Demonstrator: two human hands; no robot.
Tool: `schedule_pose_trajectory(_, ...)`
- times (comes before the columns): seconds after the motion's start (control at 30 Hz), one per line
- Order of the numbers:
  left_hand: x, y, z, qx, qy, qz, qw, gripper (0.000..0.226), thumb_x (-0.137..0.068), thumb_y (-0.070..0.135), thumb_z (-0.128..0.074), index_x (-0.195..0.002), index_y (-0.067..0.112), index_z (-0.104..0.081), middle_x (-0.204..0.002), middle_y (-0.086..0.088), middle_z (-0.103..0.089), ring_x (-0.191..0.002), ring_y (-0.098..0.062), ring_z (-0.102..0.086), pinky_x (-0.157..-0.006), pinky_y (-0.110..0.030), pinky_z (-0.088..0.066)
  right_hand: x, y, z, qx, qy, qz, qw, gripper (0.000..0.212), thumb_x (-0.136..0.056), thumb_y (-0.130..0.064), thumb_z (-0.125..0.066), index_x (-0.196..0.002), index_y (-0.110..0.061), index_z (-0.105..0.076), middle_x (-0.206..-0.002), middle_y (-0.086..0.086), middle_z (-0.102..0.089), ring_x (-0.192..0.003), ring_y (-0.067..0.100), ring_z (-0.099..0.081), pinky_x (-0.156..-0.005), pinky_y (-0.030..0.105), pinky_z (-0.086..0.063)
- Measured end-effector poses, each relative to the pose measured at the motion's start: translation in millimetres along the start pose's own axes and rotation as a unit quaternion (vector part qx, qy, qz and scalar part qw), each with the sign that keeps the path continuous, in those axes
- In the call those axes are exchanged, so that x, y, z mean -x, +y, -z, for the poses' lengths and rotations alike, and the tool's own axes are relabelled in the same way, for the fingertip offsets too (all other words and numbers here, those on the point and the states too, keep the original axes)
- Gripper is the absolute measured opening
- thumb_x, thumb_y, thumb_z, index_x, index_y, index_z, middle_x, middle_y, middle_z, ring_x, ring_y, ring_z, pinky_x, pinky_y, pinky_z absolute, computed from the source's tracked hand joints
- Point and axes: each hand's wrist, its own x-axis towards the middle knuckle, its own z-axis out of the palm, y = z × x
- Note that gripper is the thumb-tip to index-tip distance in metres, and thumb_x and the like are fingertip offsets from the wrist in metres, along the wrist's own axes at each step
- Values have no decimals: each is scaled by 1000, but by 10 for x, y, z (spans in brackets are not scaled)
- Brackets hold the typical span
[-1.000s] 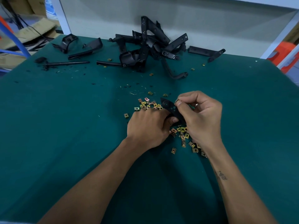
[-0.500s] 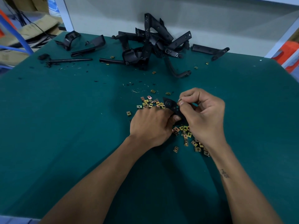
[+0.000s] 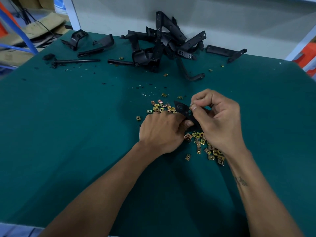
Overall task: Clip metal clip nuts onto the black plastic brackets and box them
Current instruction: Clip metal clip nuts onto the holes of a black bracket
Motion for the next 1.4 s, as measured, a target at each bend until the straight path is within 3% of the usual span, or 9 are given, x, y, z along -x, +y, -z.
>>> schedule_pose_trajectory(0.13, 0, 0, 3, 0, -5, 3, 1000, 50, -93, 61, -20, -73, 26, -50, -54, 2, -42, -53, -33, -48, -53, -32, -23, -7, 33, -8, -12, 13, -6, 1000, 17, -86, 17, -61, -76, 4, -57, -86, 17, -65, -76, 23, -59, -67, 20, -47)
schedule_pose_trajectory(0.2, -2, 7, 21, 10, 4, 2, 1000, 42, -94, 59, -25, -72, 28, -42, -54, 0, -47, -53, -36, -52, -53, -32, -23, 8, 62, -30, -30, 36, -14, 999, 23, -87, 15, -61, -78, -6, -59, -87, 11, -66, -80, 15, -61, -74, 21, -47)
schedule_pose_trajectory(0.3, -4, 10, 18, 5, 11, -3, 1000, 39, -95, 57, -28, -72, 29, -41, -50, 4, -35, -53, -37, -55, -52, -31, -20, 24, 86, -61, -46, 68, -20, 996, 29, -88, 8, -63, -79, -20, -60, -88, 3, -67, -84, 12, -64, -79, 23, -49)
schedule_pose_trajectory(0.4, -3, 6, 8, -10, 18, -9, 1000, 47, -95, 56, -31, -75, 24, -58, -55, -2, -54, -51, -36, -55, -50, -30, -18, 15, 94, -69, -52, 83, -19, 995, 29, -86, 5, -63, -78, -23, -60, -87, -3, -68, -83, 13, -64, -78, 23, -50)
schedule_pose_trajectory(0.5, 5, 7, 6, -11, 17, -13, 1000, 48, -96, 57, -31, -80, 23, -61, -57, -4, -58, -53, -36, -56, -51, -30, -21, 17, 88, -66, -52, 94, -25, 994, 29, -86, 2, -64, -77, -25, -61, -86, -6, -69, -83, 13, -65, -77, 23, -49)
schedule_pose_trajectory(0.63, -3, 6, 10, -2, 19, -5, 1000, 47, -97, 57, -32, -82, 24, -61, -52, -2, -43, -51, -36, -55, -49, -28, -15, 27, 80, -63, -62, 116, -41, 991, 21, -88, -4, -67, -80, -23, -65, -89, -7, -71, -85, 10, -66, -77, 21, -49)
schedule_pose_trajectory(0.8, 0, -3, -26, 3, 5, -4, 1000, 57, -94, 62, -19, -88, 25, -62, -65, -6, -61, -60, -38, -58, -54, -33, -25, 17, 86, -53, -58, 102, -53, 992, 20, -87, -5, -69, -78, -23, -66, -88, -7, -71, -86, 12, -67, -77, 24, -50)
schedule_pose_trajectory(1.2, -2, 19, 26, 16, 6, -6, 1000, 48, -94, 58, -27, -76, 24, -56, -55, -6, -52, -53, -38, -56, -52, -31, -24, 36, 82, -74, -55, 98, -41, 993, 22, -88, 1, -69, -79, -19, -66, -83, -12, -71, -82, 5, -66, -76, 17, -50)
schedule_pose_trajectory(1.4, -2, 25, 29, -4, 6, -6, 1000, 51, -96, 57, -31, -82, 21, -64, -62, -7, -61, -56, -38, -57, -52, -31, -25, 72, 89, -142, -68, 139, -72, 985, 14, -87, -6, -70, -81, -18, -69, -83, -10, -73, -82, 5, -68, -74, 18, -50)
